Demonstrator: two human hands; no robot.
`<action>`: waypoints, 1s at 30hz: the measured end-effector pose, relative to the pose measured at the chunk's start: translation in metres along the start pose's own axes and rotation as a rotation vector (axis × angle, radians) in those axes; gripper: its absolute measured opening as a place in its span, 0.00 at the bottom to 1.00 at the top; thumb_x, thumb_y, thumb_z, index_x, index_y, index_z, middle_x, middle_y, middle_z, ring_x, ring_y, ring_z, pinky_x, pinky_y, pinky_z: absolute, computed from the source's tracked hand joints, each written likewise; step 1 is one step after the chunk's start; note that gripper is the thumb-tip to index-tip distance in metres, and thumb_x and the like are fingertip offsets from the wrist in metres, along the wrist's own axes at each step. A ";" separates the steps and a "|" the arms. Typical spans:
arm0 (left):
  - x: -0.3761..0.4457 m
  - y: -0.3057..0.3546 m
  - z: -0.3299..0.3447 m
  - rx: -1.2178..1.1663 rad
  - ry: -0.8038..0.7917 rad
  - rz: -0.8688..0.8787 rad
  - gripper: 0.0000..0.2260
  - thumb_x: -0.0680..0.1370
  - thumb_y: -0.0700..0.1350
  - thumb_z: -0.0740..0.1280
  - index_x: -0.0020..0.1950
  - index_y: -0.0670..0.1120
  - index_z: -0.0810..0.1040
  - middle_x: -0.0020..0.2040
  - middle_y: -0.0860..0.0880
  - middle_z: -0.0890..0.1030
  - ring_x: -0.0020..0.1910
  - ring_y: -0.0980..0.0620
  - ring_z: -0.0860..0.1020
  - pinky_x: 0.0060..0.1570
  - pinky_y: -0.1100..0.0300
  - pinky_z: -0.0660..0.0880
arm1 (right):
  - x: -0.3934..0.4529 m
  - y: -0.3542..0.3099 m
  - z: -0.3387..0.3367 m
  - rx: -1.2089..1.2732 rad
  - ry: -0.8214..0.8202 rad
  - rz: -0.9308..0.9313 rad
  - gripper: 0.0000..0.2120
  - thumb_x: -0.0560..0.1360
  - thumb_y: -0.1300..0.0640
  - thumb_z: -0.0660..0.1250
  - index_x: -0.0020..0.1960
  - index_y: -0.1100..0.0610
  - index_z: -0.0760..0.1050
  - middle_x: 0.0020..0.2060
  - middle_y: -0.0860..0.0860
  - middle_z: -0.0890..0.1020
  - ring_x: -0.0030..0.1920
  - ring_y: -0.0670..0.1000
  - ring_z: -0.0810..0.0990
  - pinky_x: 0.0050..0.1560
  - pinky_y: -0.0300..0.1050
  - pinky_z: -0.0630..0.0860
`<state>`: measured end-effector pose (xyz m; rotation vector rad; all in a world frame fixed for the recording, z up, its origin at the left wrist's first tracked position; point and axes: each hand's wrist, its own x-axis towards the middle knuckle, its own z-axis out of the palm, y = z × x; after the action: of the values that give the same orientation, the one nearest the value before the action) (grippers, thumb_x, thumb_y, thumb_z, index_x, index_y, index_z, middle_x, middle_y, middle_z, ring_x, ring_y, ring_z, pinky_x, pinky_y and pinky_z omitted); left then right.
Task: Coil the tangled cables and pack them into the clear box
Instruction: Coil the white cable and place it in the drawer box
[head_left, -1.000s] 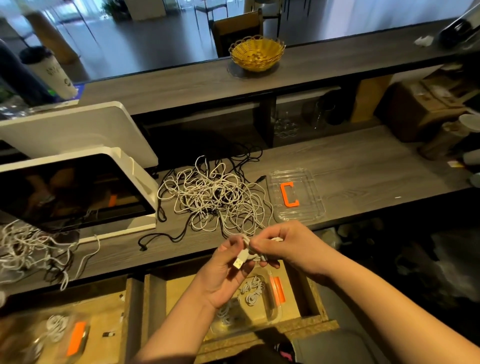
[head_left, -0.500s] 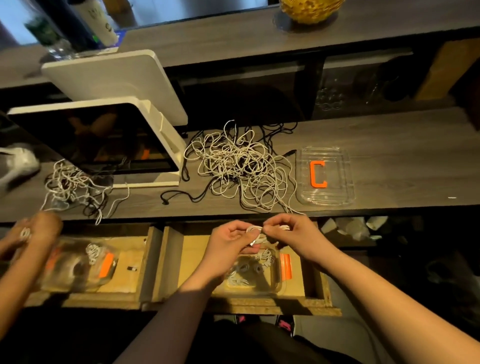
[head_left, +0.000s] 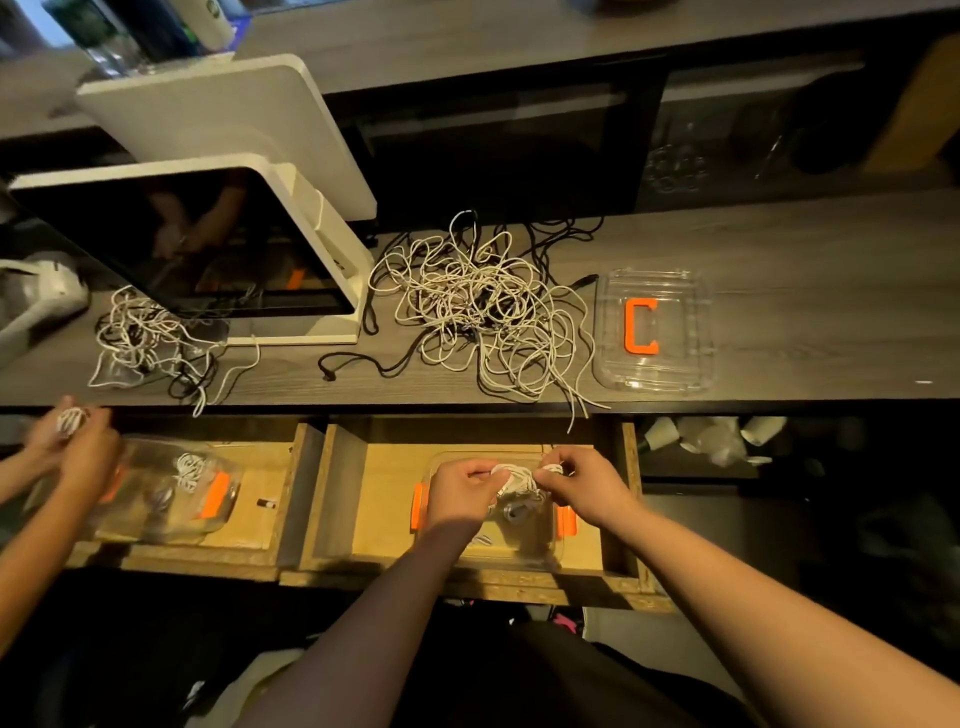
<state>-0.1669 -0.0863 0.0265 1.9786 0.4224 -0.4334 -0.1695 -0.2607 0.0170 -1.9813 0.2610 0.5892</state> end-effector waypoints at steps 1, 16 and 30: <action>0.001 -0.004 0.002 0.011 0.008 -0.008 0.04 0.76 0.39 0.73 0.50 0.44 0.85 0.40 0.54 0.83 0.42 0.54 0.82 0.48 0.60 0.78 | 0.001 0.000 0.001 -0.028 -0.014 0.011 0.06 0.77 0.52 0.70 0.46 0.55 0.80 0.41 0.51 0.83 0.43 0.52 0.82 0.49 0.55 0.81; 0.059 -0.027 -0.015 0.166 0.062 -0.028 0.09 0.79 0.40 0.69 0.58 0.43 0.83 0.54 0.46 0.84 0.53 0.46 0.81 0.57 0.57 0.76 | 0.042 -0.005 -0.005 -0.289 0.098 0.157 0.19 0.80 0.44 0.63 0.60 0.59 0.78 0.47 0.53 0.82 0.48 0.51 0.81 0.47 0.44 0.76; 0.146 0.019 0.015 0.788 -0.251 0.462 0.15 0.80 0.39 0.64 0.67 0.44 0.77 0.66 0.47 0.75 0.67 0.46 0.69 0.68 0.51 0.68 | 0.123 -0.025 0.025 -0.553 0.117 -0.123 0.13 0.77 0.63 0.63 0.59 0.60 0.79 0.51 0.58 0.77 0.53 0.61 0.76 0.52 0.51 0.74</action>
<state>-0.0322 -0.0929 -0.0344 2.6291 -0.4373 -0.5934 -0.0610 -0.2188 -0.0355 -2.5489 0.0445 0.4997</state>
